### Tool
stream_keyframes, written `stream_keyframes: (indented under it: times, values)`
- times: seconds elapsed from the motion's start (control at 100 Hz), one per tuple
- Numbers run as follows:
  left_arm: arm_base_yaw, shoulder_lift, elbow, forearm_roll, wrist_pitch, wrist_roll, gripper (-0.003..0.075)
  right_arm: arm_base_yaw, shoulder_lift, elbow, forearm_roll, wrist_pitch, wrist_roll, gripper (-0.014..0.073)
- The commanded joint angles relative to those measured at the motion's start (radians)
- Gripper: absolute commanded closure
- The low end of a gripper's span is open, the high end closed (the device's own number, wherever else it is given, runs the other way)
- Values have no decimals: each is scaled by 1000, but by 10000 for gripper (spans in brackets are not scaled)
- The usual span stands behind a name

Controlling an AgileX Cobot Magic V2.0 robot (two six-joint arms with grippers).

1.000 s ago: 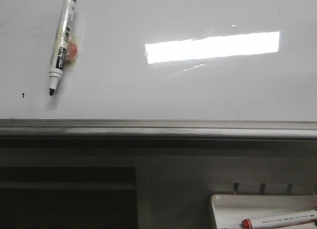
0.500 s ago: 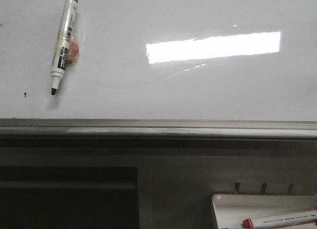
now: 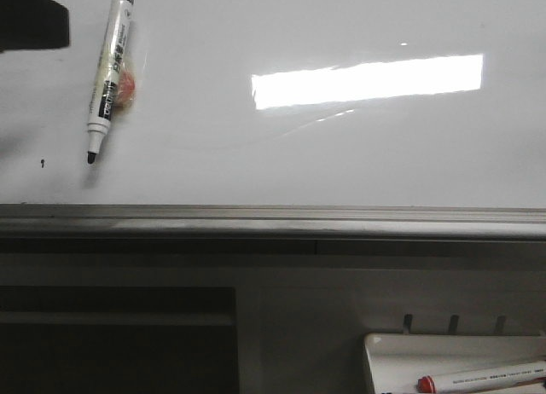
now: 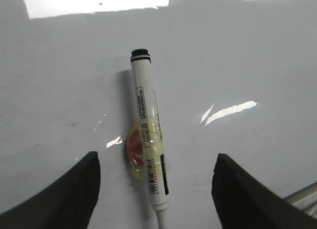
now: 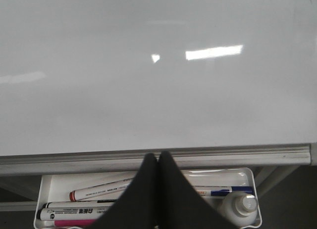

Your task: Write number 2 on whiteboard

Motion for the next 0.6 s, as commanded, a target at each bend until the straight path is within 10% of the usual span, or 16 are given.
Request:
stream_keyframes:
  times: [0.0,0.59]
  values:
    - [-39,51,-28,-17,-148,-12,283,-6,10,-31,-13,-74,-4,660]
    - [-100,229,-37,-170,-223,-12,283,-6,10,-31,-13,-73,-4,660]
